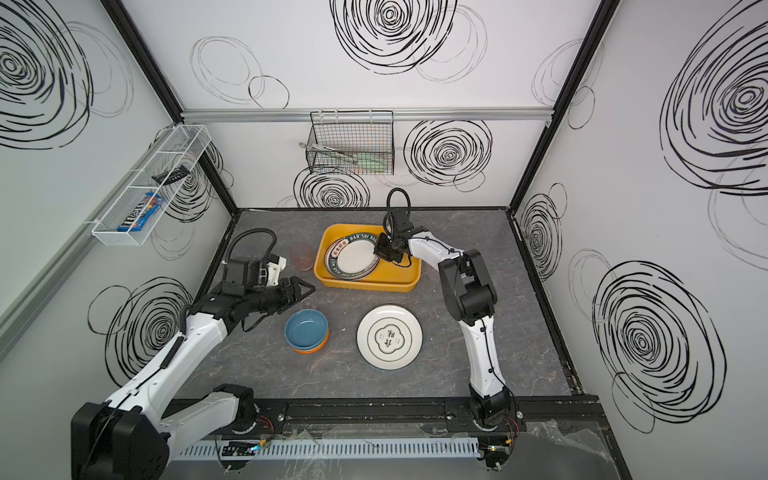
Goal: Place the mixed dishes into the plastic bin
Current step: 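Lower the plate into the yellow bin onto the first plate with the right gripper, then open the right gripper to release the plate in the bin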
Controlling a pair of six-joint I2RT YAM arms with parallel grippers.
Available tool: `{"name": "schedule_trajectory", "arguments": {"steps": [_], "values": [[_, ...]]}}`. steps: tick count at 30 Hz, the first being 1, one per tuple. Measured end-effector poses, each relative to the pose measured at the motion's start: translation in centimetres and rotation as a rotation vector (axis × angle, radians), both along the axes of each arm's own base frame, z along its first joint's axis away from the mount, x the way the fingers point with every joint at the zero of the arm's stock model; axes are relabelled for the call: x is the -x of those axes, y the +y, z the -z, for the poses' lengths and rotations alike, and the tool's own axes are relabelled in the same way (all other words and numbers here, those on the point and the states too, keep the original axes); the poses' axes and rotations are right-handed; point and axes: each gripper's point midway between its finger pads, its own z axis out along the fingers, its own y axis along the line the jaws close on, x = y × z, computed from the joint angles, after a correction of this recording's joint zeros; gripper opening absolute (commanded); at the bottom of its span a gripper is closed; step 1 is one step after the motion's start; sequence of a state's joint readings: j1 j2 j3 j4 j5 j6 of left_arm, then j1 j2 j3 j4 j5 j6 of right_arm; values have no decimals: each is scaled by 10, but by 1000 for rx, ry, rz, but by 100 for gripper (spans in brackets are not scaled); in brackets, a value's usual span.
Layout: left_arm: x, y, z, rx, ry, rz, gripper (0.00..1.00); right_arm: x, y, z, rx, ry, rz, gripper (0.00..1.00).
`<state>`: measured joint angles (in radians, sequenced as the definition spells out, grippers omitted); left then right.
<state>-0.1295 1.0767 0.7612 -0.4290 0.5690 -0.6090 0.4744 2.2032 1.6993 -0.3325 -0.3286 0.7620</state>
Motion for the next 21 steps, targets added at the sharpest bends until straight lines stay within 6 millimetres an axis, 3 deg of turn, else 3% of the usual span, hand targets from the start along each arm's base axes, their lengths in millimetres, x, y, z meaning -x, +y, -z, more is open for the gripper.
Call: {"name": "schedule_trajectory", "arguments": {"steps": [14, 21], "values": [[2, -1, 0, 7, 0, 6, 66, 4, -12, 15, 126, 2, 24, 28], [2, -1, -1, 8, 0, 6, 66, 2, -11, 11, 145, -18, 18, 35]]}}
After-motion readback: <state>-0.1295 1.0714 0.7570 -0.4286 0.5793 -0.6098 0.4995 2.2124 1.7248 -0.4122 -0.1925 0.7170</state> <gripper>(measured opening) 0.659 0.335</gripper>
